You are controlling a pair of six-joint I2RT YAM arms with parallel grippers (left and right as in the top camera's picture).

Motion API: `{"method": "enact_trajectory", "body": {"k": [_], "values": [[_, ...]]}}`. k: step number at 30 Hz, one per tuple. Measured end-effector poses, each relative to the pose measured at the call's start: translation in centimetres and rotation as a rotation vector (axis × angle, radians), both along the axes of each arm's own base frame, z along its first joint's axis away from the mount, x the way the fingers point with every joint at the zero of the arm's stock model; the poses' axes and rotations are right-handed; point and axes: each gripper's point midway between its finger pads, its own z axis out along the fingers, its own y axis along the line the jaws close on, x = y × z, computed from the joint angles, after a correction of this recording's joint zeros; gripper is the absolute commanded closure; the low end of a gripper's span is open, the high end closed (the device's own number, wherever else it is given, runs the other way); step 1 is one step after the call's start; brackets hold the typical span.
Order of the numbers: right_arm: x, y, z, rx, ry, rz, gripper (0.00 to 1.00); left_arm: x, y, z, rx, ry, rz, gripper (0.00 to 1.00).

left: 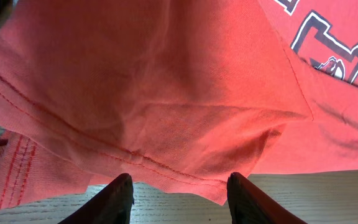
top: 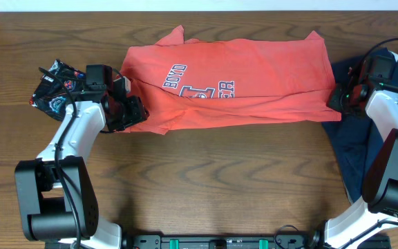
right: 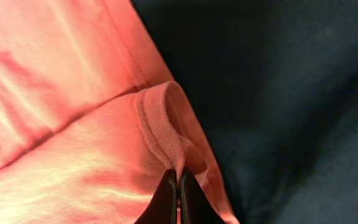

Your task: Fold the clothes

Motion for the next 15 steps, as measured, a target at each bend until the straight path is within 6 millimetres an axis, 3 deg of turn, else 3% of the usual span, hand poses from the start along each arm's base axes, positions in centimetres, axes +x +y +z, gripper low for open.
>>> {"method": "enact_trajectory", "body": {"k": [8,10,15], "values": [[5.1,0.5,3.4,0.074,-0.231,-0.019,0.99,0.0,0.0,0.0,0.000,0.000,0.000,0.49],[5.7,0.3,3.9,0.081,-0.261,-0.045,0.93,0.0,0.0,0.0,0.000,0.000,0.000,0.50],[5.8,-0.5,4.0,0.066,-0.267,-0.106,0.91,0.0,0.0,0.0,0.000,0.000,0.000,0.50]]}}
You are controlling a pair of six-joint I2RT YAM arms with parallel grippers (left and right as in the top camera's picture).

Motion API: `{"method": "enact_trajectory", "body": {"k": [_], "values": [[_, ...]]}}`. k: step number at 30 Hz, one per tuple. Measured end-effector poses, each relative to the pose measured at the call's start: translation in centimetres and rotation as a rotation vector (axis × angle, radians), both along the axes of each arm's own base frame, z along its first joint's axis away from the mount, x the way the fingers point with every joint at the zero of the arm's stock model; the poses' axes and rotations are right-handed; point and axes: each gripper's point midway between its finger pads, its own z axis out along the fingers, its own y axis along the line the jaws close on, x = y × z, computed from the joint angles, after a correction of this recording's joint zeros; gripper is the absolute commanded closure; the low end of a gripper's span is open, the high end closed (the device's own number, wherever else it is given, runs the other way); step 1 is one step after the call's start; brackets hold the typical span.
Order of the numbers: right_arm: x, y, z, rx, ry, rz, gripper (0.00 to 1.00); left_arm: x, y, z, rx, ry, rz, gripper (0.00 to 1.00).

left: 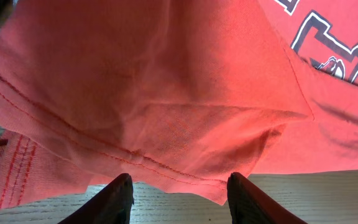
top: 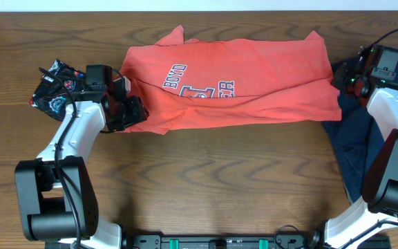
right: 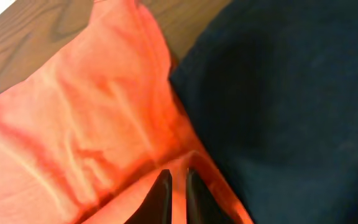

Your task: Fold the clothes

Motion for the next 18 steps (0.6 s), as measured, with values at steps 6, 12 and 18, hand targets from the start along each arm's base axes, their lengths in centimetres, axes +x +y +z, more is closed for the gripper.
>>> {"method": "enact_trajectory", "body": {"k": [6,12,18], "values": [[-0.8,-1.0,-0.6,-0.025,0.045,-0.066,0.87,-0.1,0.0,0.0,0.000,0.006,0.000,0.49],[-4.4,-1.1,-2.7,-0.032,0.217,-0.107,0.98,-0.1,0.0,0.0,0.002,0.003,0.001,0.49],[-8.3,-2.9,-3.9,-0.128,0.390,-0.190,0.99,1.6,0.8,0.3,0.047,-0.067,0.014,0.49]]}}
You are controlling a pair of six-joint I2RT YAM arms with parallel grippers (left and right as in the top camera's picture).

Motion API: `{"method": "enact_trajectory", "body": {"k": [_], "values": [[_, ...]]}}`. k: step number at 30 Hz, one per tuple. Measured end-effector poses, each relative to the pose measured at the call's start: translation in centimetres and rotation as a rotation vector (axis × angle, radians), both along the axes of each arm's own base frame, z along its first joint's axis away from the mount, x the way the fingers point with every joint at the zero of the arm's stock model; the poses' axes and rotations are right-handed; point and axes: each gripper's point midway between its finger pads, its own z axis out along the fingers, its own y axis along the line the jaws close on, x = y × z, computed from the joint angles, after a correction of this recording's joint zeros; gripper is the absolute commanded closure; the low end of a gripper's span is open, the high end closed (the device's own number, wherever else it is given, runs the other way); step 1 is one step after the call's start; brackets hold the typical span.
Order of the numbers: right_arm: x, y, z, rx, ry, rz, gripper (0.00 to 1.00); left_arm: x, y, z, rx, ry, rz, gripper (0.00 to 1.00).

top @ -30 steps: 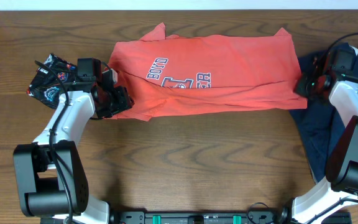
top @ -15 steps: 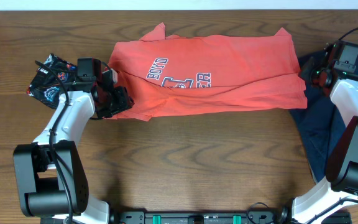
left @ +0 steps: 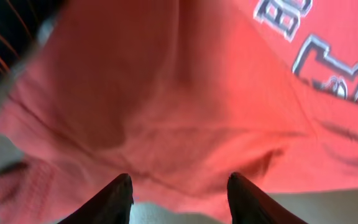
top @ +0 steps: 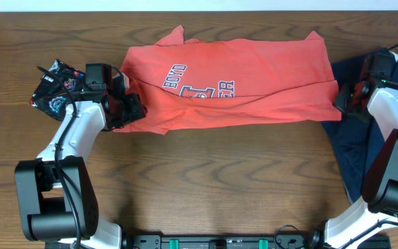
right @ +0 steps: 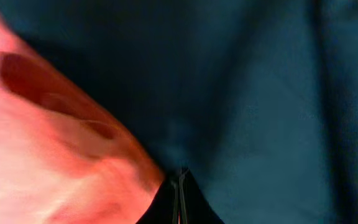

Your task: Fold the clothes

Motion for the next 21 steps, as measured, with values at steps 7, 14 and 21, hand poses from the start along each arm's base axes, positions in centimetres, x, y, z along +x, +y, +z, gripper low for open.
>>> {"method": "enact_trajectory", "body": {"k": [7,14,21], "values": [[-2.7,-2.0,-0.3,-0.056,0.097,-0.064,0.99,2.8,1.2,1.0,0.065,-0.124,0.026,0.49],[-4.8,-3.3,-0.9,-0.053,0.153,-0.109,0.99,3.2,3.0,0.8,0.157,-0.130,0.072,0.49],[-6.3,-3.0,-2.0,-0.040,0.196,-0.113,0.99,4.6,6.5,1.6,0.150,-0.195,0.168,0.58]]}}
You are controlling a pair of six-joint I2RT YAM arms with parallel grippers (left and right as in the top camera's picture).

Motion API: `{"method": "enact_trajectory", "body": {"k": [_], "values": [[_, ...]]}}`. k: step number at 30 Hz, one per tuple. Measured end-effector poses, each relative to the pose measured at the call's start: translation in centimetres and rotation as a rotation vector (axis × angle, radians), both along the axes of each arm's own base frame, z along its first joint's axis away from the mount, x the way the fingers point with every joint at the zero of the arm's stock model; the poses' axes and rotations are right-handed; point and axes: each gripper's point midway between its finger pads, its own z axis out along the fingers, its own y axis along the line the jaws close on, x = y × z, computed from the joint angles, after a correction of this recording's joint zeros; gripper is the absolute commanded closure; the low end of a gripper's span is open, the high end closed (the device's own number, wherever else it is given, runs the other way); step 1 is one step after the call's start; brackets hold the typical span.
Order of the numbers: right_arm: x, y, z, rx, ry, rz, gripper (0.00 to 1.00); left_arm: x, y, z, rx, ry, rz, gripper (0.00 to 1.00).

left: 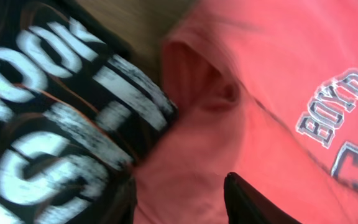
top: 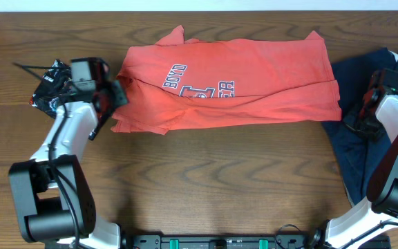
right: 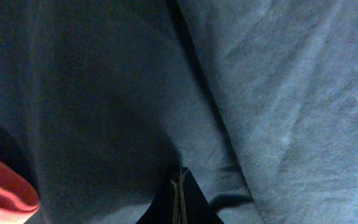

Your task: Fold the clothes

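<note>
A red shirt (top: 240, 76) with dark lettering lies folded lengthwise across the far middle of the table. My left gripper (top: 115, 97) stands open at its left edge. In the left wrist view red cloth (left: 278, 93) lies between the fingers, and my left gripper (left: 182, 202) holds nothing. My right gripper (top: 358, 123) is off the shirt's right end, over a navy garment (top: 354, 162). In the right wrist view my right gripper (right: 179, 186) is shut above navy cloth (right: 260, 93), with nothing seen between its fingertips.
A black printed garment (top: 50, 90) lies bunched at the far left, right beside the shirt's left edge (left: 42, 124). The navy garment runs down the table's right side. Bare wooden table (top: 220, 180) fills the front half.
My left gripper moved from the shirt's front-left corner back to its left edge by the black garment, still open. My right gripper moved forward off the shirt's right corner onto the navy garment, still shut.
My right gripper was first shut on the shirt's right hem. Then its fingers stood slightly apart farther back at that end, then shut beside the right corner. My left gripper stayed open at the front-left corner. Now both are off those corners and the shirt lies flat.
</note>
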Motion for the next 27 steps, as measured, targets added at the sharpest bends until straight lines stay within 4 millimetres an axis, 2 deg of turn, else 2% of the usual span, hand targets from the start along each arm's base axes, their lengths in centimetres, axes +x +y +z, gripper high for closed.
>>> {"method": "enact_trajectory", "body": {"k": [5,12,16,20,24,27], "values": [[0.1,0.2,-0.1,0.011,-0.003,0.002,0.99,0.2,1.5,-1.4,-0.022,0.013,0.028,0.58],[0.0,0.4,-0.1,0.022,-0.002,0.003,0.99,-0.7,1.2,-6.4,-0.062,0.132,0.024,0.58],[-0.1,0.4,-0.1,0.025,0.002,0.003,0.99,-0.3,2.1,-6.4,-0.066,0.112,0.039,0.58],[-0.5,0.6,-0.2,0.032,0.018,0.003,0.99,0.2,5.4,-6.4,-0.062,0.075,0.111,0.58],[-0.7,1.0,-0.3,0.053,0.026,0.007,0.98,-0.4,9.6,-6.3,-0.062,0.058,0.208,0.58],[-0.6,1.3,-0.3,0.068,0.022,0.014,0.98,-0.7,11.7,-6.1,-0.095,0.046,0.250,0.56]]}}
